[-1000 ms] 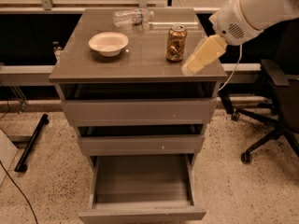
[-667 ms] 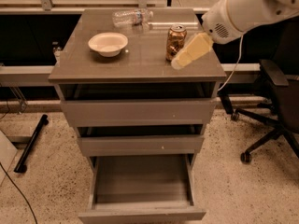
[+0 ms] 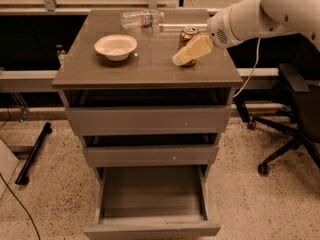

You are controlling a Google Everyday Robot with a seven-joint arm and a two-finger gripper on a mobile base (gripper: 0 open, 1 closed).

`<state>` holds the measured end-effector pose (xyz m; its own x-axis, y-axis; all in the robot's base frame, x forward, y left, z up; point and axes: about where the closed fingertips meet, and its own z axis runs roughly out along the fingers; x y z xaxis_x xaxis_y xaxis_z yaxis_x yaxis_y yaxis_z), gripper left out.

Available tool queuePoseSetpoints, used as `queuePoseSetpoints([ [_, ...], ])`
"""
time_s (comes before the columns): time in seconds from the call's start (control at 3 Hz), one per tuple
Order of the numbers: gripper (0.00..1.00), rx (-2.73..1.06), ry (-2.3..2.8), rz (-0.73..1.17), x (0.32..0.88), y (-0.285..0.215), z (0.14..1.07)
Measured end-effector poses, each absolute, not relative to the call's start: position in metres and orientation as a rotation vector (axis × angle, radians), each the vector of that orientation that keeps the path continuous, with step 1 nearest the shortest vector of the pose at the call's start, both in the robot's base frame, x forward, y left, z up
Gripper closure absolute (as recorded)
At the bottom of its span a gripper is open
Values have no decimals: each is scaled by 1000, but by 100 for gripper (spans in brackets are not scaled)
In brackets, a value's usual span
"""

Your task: Place orange can into bottom drawer

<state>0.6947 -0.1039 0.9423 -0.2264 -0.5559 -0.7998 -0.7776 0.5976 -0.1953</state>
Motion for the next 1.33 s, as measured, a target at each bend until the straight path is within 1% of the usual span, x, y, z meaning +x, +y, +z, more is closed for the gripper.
queuePoseSetpoints([
  [1.0,0,-925,1830,505,775,-111,919],
  [1.33,18,-903,1830,559,793,-111,910],
])
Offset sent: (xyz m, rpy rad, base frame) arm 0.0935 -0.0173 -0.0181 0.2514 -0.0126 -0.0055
